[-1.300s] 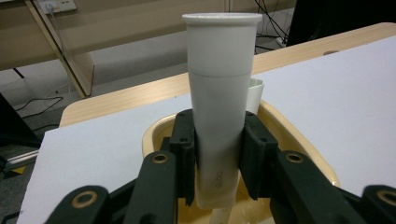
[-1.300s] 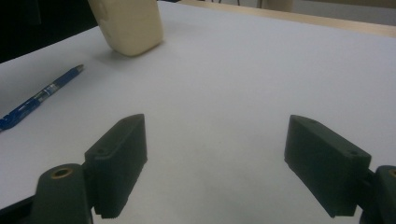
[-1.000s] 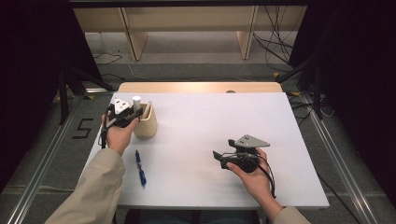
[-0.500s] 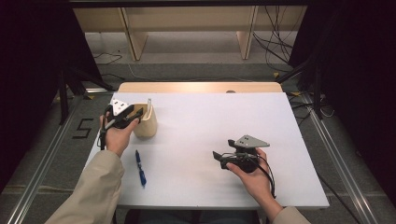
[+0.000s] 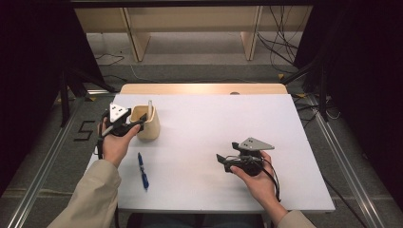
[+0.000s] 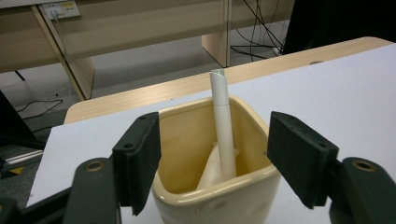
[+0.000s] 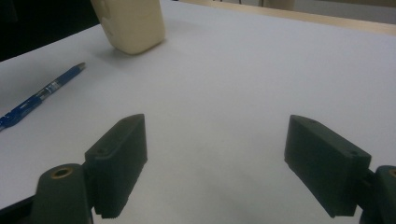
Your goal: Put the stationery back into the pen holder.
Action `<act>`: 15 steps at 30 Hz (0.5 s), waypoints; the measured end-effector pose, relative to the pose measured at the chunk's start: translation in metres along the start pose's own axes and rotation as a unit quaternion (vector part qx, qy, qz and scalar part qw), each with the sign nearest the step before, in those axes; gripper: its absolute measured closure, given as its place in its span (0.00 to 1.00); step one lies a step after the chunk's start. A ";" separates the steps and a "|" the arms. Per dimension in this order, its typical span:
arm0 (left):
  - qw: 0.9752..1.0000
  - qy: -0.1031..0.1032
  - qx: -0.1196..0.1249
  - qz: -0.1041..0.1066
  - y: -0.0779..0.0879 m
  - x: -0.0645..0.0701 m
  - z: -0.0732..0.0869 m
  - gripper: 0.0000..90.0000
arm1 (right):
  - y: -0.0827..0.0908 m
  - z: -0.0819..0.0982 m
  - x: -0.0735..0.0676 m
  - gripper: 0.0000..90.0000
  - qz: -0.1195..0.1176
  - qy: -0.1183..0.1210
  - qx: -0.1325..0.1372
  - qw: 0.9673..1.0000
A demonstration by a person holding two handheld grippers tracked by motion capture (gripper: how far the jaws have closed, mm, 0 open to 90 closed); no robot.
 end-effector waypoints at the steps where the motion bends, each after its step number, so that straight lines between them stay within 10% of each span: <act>1: 1.000 0.001 -0.002 0.003 0.002 0.001 0.000 0.37 | 0.000 0.000 0.000 0.24 0.000 0.000 0.000 1.000; 15: 0.999 -0.014 -0.009 0.039 0.036 0.023 0.016 0.49 | 0.000 0.000 0.000 0.24 0.000 0.000 -0.001 1.000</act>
Point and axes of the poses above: each handheld gripper's, and its own axes: y roughly backward along the jaws, z roughly out of its underside, x roughly to its right, the point moved 4 cm from there along -y, roughly forward along the jaws, and after that the axes turned 2 degrees about -z, right-handed, at the moved point
